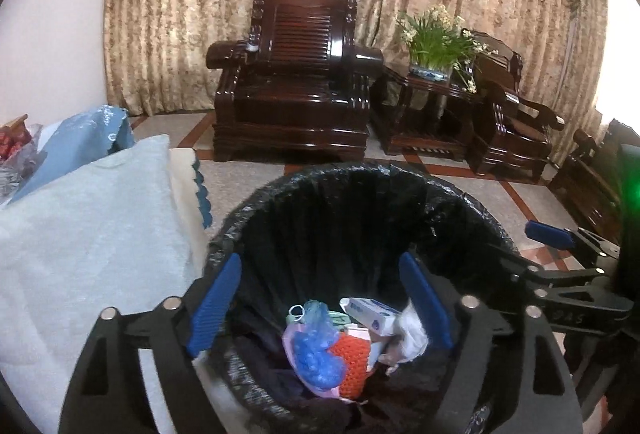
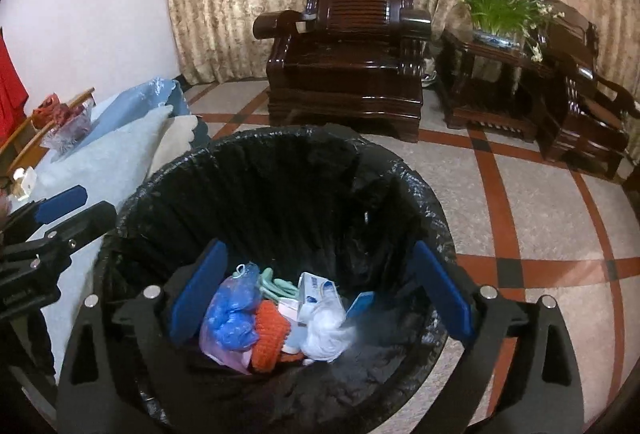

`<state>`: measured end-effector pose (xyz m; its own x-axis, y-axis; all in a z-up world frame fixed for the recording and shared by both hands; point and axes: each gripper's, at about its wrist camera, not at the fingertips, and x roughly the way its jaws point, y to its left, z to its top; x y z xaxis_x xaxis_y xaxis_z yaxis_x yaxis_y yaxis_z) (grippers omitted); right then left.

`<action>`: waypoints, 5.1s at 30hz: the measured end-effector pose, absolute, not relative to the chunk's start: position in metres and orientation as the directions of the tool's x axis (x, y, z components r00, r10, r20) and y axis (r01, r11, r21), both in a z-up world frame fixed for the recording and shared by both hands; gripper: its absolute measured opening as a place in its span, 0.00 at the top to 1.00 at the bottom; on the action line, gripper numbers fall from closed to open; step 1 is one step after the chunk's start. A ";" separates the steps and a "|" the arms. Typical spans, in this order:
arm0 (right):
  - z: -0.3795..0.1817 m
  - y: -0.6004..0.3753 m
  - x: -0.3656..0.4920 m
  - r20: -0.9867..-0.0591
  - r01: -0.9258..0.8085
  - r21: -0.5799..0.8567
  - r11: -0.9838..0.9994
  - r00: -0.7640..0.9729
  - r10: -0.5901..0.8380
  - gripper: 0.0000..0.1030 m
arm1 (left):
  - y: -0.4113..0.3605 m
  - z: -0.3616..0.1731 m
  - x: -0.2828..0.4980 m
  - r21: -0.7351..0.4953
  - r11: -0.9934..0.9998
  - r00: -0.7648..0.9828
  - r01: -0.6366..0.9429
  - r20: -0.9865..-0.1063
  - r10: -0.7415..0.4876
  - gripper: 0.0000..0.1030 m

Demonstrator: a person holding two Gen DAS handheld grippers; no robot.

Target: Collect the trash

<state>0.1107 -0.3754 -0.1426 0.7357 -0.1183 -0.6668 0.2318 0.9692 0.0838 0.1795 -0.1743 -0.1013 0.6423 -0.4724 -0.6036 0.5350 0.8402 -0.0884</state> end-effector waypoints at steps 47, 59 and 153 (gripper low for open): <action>0.002 -0.236 0.032 -0.511 -0.040 0.074 0.996 0.857 0.073 0.05 | -0.029 0.019 0.065 -0.054 0.944 0.829 0.326 -0.465 -0.313 0.06; 0.008 -0.231 0.029 -0.494 -0.056 0.069 0.996 0.865 0.083 0.05 | -0.024 0.027 0.055 -0.049 0.947 0.846 0.317 -0.437 -0.306 0.06; 0.011 -0.223 0.029 -0.497 -0.062 0.071 0.996 0.863 0.089 0.05 | -0.011 0.034 0.061 -0.045 0.950 0.847 0.310 -0.440 -0.297 0.06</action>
<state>0.0291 -0.2234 0.0108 0.8630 0.0888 -0.4974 -0.0618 0.9956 0.0706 0.0605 -0.0113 0.0344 0.8475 -0.2973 -0.4398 0.3100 0.9497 -0.0446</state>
